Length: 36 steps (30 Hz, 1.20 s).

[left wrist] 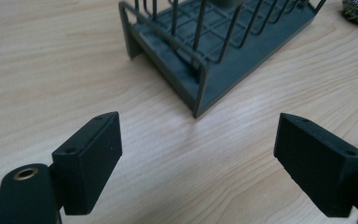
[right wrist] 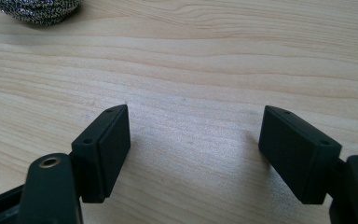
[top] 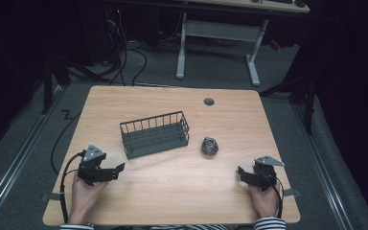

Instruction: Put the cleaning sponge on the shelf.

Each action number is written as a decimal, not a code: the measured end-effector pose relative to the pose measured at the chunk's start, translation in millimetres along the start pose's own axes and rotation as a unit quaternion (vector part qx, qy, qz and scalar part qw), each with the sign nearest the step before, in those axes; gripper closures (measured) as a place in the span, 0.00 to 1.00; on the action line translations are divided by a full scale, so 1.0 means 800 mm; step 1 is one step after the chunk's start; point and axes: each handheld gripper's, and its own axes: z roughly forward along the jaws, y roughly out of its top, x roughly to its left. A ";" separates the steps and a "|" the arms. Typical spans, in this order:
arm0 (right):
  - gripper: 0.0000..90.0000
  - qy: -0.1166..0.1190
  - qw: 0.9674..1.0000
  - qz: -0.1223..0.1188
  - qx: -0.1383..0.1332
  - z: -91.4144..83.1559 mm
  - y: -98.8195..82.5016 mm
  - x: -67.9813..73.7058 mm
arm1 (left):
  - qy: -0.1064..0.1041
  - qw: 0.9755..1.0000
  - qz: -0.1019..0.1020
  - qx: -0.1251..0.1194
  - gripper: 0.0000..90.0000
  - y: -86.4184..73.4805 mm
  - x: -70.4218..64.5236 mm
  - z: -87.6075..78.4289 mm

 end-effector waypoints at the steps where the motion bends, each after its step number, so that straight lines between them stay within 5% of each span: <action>1: 0.28 0.000 1.000 0.000 0.000 0.000 0.000 0.000 | 0.000 1.000 0.000 0.000 0.17 0.000 0.000 0.000; 12: 0.28 0.000 1.000 0.000 0.000 0.000 0.000 0.000 | -0.017 1.000 -0.005 -0.013 0.17 0.046 0.004 -0.009; 22: 0.28 0.000 1.000 0.000 0.000 0.000 0.000 0.000 | -0.015 1.000 -0.013 -0.001 0.17 0.086 0.017 0.012; 36: 0.28 0.000 1.000 0.000 0.000 0.000 0.000 0.000 | 0.002 1.000 -0.017 0.010 0.25 0.100 0.027 0.039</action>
